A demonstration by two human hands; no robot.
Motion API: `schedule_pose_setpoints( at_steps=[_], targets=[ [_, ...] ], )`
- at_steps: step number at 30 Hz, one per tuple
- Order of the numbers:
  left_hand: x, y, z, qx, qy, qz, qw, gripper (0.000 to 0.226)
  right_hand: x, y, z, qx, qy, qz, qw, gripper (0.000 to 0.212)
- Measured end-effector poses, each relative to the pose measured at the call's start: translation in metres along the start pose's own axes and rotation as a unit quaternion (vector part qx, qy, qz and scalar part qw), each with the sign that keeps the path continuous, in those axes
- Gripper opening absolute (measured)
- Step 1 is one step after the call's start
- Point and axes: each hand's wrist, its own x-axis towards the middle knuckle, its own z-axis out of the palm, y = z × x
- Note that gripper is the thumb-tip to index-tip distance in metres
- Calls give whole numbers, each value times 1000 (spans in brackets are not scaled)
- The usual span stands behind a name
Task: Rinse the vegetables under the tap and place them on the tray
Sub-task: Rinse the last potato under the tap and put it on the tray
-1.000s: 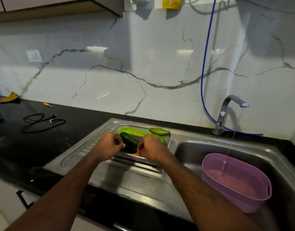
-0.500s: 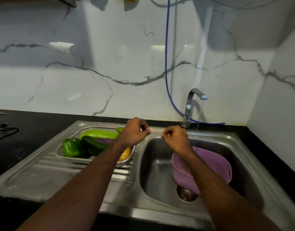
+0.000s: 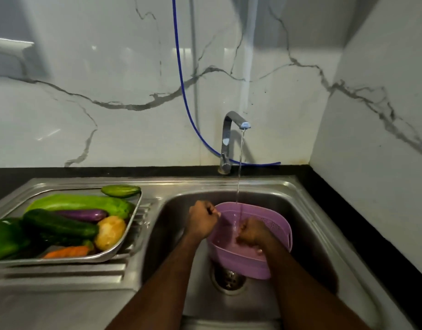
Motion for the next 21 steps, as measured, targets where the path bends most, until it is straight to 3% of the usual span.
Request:
schedule_pose_setpoints(
  at_steps=[6,8,9,14,16,19,21],
  targets=[
    [22,-20,26,-18,-8,-67,998,14,24,20,19,-23,-191,85,978,30],
    [27,-27,29,-38,-1,-71,997,14,28,24,25,20,-211,85,974,27],
    [29,-29,28,-47,-1,-73,996,13,29,24,27,22,-209,78,975,36],
    [31,-32,26,-70,-19,-80,994,20,24,11,26,-75,-233,-21,969,45],
    [30,-29,26,-70,-21,-81,994,19,19,7,24,-35,-209,-41,976,48],
    [29,-25,27,-62,-24,-79,995,15,21,12,28,111,-167,-2,980,43],
    [29,-22,27,-55,-18,-76,995,17,20,13,28,259,-176,12,949,43]
  ],
)
